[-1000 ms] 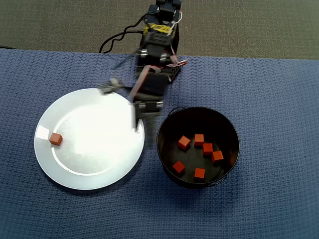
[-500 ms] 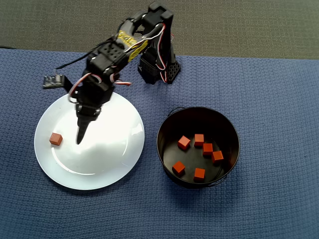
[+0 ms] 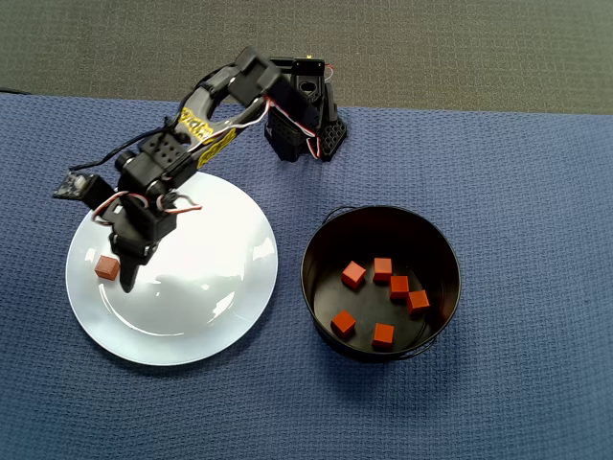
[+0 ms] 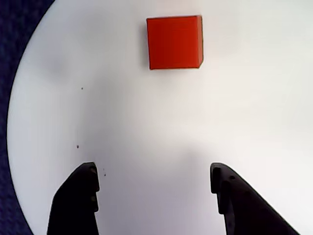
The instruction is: Pick up the red cubes from the white plate and place them in the black recipient
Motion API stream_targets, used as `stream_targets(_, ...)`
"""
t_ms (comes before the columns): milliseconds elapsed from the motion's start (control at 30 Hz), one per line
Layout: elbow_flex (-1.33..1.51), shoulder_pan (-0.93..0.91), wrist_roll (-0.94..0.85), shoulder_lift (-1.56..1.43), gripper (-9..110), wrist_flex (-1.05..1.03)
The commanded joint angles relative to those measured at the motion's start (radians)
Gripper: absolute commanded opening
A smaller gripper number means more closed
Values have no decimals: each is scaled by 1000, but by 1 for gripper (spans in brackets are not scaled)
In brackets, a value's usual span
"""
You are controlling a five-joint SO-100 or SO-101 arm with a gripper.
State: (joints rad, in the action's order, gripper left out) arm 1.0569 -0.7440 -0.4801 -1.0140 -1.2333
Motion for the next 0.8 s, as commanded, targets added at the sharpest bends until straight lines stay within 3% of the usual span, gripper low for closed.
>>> stream_targets(0,-181,-44,3,52,21,-43)
stream_targets(767,-360,-121,-58,267,11,11)
